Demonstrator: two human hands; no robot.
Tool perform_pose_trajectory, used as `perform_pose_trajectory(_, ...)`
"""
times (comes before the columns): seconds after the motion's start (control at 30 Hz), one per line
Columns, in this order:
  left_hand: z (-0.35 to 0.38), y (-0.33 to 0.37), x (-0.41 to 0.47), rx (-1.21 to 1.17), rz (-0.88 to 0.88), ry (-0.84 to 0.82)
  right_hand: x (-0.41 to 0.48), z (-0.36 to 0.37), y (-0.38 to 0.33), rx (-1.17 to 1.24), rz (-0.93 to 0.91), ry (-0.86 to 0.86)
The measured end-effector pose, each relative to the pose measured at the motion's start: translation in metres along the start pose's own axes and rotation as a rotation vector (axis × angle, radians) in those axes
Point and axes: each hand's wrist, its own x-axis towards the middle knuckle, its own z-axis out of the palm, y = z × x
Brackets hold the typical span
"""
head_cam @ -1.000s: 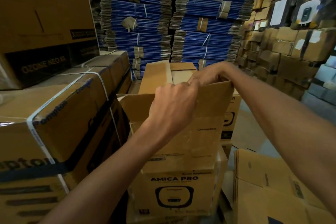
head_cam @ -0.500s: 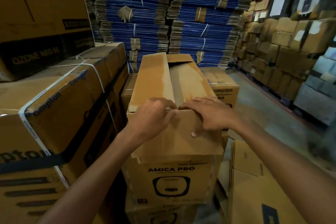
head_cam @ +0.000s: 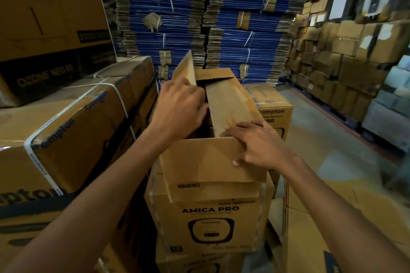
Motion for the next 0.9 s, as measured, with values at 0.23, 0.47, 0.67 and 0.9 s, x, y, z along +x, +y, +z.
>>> perform_pose_trajectory(0.23,-0.038,-0.082,-0.024,0.229,-0.535,-0.039,0.000,-0.007,-0.003,0.000,0.082,-0.026)
perform_pose_trajectory(0.47,0.012,-0.092,-0.067,-0.011,-0.309,-0.591,-0.003,-0.017,0.015,-0.080,0.075,-0.191)
perform_pose_trajectory(0.67,0.049,-0.069,-0.057,-0.222,0.024,-0.627,-0.015,-0.036,0.031,-0.058,0.177,-0.147)
perform_pose_trajectory(0.9,0.065,0.005,-0.037,-0.369,0.017,-0.410,-0.014,-0.041,-0.030,0.415,0.192,-0.092)
